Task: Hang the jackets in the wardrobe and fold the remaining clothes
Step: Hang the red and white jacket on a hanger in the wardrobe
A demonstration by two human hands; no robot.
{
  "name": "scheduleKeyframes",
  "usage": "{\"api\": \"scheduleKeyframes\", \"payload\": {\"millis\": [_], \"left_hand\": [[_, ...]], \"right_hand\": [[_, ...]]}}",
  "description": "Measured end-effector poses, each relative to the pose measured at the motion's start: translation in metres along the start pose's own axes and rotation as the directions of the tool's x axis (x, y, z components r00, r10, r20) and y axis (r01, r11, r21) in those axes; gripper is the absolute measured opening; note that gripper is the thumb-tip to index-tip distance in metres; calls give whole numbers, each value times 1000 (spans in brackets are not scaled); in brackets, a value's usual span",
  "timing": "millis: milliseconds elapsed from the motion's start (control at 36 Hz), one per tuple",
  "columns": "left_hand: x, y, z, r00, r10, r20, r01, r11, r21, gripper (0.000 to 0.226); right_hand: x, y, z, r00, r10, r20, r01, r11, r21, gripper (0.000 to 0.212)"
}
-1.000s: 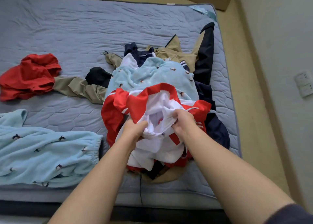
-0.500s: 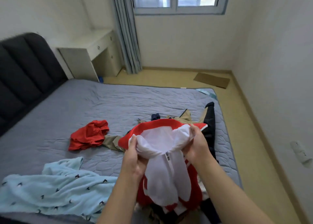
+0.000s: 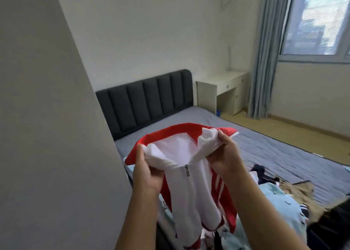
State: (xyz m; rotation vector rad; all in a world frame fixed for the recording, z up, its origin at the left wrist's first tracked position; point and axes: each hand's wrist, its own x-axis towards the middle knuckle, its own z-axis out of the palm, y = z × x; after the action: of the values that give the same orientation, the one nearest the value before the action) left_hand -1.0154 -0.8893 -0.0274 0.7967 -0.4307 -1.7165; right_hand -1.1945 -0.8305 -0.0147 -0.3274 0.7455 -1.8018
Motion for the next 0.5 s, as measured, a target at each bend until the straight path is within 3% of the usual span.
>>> {"api": "scheduleKeyframes", "payload": {"millis": [278, 389, 500], "left_hand": [[-117, 83, -100, 897, 382, -223, -388, 922, 18, 35], [-183, 124, -147, 786, 489, -379, -514, 857, 40, 33], [-270, 159, -203, 626, 605, -493, -653, 752, 92, 33]], "right_hand": [[-66, 102, 77, 912, 321, 256, -316, 947, -61, 45], [-110, 160, 124, 809, 424, 407, -397, 905, -153, 52], [-180, 216, 171, 673, 578, 462, -520, 814, -261, 37]]}}
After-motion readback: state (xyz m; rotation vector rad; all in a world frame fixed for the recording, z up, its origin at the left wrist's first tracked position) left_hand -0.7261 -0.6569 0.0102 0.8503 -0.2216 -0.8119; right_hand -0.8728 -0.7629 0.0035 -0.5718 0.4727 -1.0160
